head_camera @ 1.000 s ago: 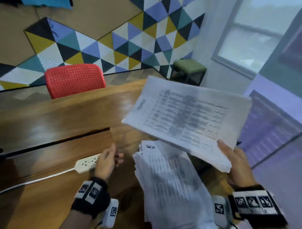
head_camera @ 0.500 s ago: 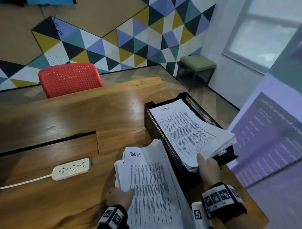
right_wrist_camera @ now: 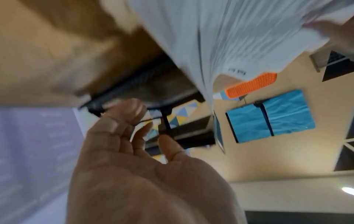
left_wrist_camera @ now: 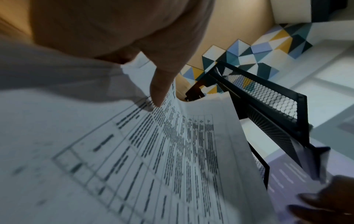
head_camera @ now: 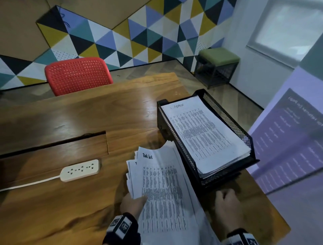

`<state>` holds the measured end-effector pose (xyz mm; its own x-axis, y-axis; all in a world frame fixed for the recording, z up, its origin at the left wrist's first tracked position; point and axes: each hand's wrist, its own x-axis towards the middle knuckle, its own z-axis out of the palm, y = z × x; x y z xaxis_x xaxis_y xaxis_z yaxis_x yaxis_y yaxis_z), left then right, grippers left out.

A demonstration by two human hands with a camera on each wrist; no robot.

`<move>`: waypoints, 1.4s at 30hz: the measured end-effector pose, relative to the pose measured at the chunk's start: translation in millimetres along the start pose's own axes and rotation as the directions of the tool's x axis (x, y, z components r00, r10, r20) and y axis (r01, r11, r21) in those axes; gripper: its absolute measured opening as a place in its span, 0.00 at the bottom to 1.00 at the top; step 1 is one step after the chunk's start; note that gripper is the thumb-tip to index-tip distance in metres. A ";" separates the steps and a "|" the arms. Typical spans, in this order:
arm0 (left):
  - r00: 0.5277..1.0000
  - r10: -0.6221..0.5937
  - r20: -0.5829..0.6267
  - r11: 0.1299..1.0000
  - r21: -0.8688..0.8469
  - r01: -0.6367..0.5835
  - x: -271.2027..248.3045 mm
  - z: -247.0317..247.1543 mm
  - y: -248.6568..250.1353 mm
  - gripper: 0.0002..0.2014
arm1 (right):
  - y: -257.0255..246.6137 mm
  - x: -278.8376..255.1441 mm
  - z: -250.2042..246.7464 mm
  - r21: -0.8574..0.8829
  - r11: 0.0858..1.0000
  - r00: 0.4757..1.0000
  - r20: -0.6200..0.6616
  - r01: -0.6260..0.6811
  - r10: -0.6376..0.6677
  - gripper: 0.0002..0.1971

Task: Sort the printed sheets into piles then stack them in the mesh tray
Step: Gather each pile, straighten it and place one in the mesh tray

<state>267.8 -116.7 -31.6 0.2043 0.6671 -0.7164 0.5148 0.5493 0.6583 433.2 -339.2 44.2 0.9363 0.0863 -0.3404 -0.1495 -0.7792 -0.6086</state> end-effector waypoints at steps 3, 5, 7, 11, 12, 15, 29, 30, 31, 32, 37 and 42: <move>0.996 0.066 0.059 0.995 -0.078 -0.061 2.4 -2.1 -14.8 0.20 | 24.0 -5.6 31.1 -0.039 0.996 0.935 0.341 -0.085 0.094 0.14; 0.989 0.106 0.104 0.991 -0.097 -0.095 3.3 -4.3 -19.3 0.21 | 25.7 -10.8 42.1 0.034 0.994 0.873 0.482 -0.102 0.073 0.17; 0.975 0.169 0.145 0.982 -0.107 -0.155 -4.2 -11.2 -15.9 0.23 | 23.7 -15.1 50.1 0.072 0.991 0.844 0.533 -0.115 0.060 0.20; 0.921 0.310 0.237 0.948 -0.147 -0.282 -27.7 -54.6 7.8 0.18 | 12.0 -25.4 63.6 0.213 0.967 0.769 0.638 -0.137 -0.031 0.26; 0.912 0.322 0.253 0.943 -0.167 -0.287 -32.8 -72.9 15.6 0.17 | 5.2 -28.5 67.1 0.278 0.946 0.735 0.675 -0.168 -0.067 0.29; 0.858 0.404 0.317 0.908 -0.252 -0.334 -49.3 -136.6 39.3 0.19 | -30.8 -44.0 79.7 0.451 0.872 0.675 0.705 -0.189 -0.218 0.36; 0.608 0.752 -0.254 0.473 -0.435 -0.766 -93.5 -303.5 96.8 0.27 | -217.2 -205.1 149.0 0.788 0.438 0.593 0.117 0.432 -0.796 0.08; 0.581 0.771 -0.260 0.460 -0.404 -0.791 -87.2 -312.9 91.8 0.29 | -218.0 -211.1 153.2 0.784 0.409 0.566 0.091 0.466 -0.819 0.05; 0.580 0.771 -0.262 0.468 -0.384 -0.796 -80.0 -321.9 84.8 0.29 | -216.7 -215.9 162.1 0.762 0.419 0.563 0.086 0.495 -0.822 0.04; 0.590 0.766 -0.256 0.481 -0.381 -0.790 -71.8 -322.5 79.4 0.28 | -213.0 -214.9 167.0 0.727 0.459 0.590 0.093 0.510 -0.802 0.05; 0.656 0.738 -0.158 0.558 -0.405 -0.724 -51.7 -332.7 70.1 0.21 | -203.6 -216.2 199.9 0.659 0.544 0.652 0.106 0.519 -0.751 0.03; 0.515 0.805 -0.296 0.397 -0.377 -0.837 -62.7 -348.6 89.8 0.15 | -221.3 -231.3 187.7 0.613 0.433 0.580 -0.051 0.661 -0.813 0.10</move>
<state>10.9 66.2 153.0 0.2728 0.9343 0.2293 -0.2810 -0.1506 0.9478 190.1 -70.2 123.1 0.6808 0.6519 0.3341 0.3596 0.0998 -0.9277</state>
